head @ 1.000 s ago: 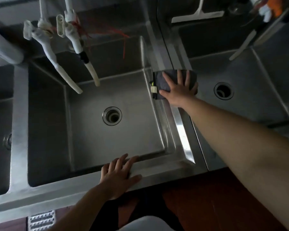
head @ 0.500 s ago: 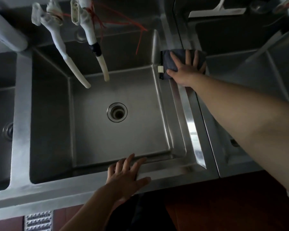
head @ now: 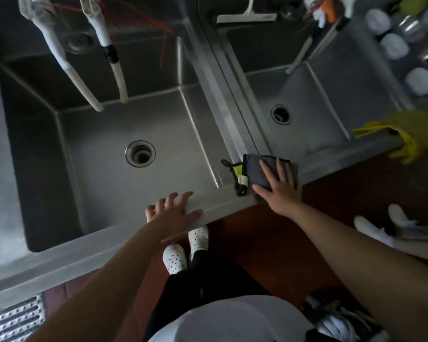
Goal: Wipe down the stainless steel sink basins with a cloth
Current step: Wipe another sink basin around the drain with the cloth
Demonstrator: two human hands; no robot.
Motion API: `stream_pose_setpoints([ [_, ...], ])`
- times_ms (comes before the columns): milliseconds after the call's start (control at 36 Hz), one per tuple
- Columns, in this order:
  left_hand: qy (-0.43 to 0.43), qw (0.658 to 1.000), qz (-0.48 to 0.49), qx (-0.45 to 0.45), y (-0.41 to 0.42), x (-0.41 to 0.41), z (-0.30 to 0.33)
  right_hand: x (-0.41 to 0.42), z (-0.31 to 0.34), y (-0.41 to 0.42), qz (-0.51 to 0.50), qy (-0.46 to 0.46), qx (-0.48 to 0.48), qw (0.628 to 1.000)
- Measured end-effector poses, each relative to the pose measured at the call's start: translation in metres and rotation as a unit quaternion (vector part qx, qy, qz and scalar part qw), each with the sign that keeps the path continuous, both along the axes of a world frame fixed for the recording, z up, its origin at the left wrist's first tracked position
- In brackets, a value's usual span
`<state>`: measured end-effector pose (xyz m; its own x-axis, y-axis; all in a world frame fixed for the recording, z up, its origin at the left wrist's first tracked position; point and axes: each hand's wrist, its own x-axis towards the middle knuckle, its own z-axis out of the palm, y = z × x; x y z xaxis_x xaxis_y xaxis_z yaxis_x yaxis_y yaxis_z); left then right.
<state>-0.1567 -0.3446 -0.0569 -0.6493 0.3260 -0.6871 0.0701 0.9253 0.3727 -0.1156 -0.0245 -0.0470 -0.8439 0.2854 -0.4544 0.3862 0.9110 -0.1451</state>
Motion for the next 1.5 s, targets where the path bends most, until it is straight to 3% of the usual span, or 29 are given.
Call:
stream_pose_setpoints([
  [111,-0.025,0.999,0.025,-0.028,0.007,-0.009,0.009,-0.003,0.009,0.007,-0.003,-0.035,-0.025,0.999],
  [250,-0.026,0.985,0.167,0.023,0.017,-0.014,0.016,-0.018,0.009,0.007,-0.010,-0.051,-0.031,0.998],
  [417,-0.027,0.941,0.279,0.190,0.076,-0.022,0.032,-0.061,-0.001,0.012,0.018,-0.021,-0.058,0.998],
  [528,-0.048,0.913,0.343,0.216,0.128,-0.037,0.032,-0.114,-0.002,0.024,0.062,-0.024,-0.092,0.994],
  [639,-0.117,0.840,0.458,0.265,0.170,-0.050,0.025,-0.170,-0.004,0.040,0.113,-0.038,-0.111,0.987],
  [722,-0.098,0.825,0.495,0.254,0.183,-0.055,0.016,-0.214,-0.008,0.048,0.146,-0.035,-0.122,0.981],
  [1139,-0.054,0.910,0.393,0.121,0.177,-0.041,0.007,-0.434,-0.013,0.031,0.168,0.003,-0.124,0.978],
  [1333,-0.009,0.924,0.368,0.103,0.178,-0.039,0.006,-0.452,-0.004,0.024,0.152,-0.008,-0.130,0.980],
  [1500,0.020,0.940,0.332,0.075,0.184,-0.029,0.007,-0.385,0.004,0.038,0.184,-0.031,-0.131,0.974],
])
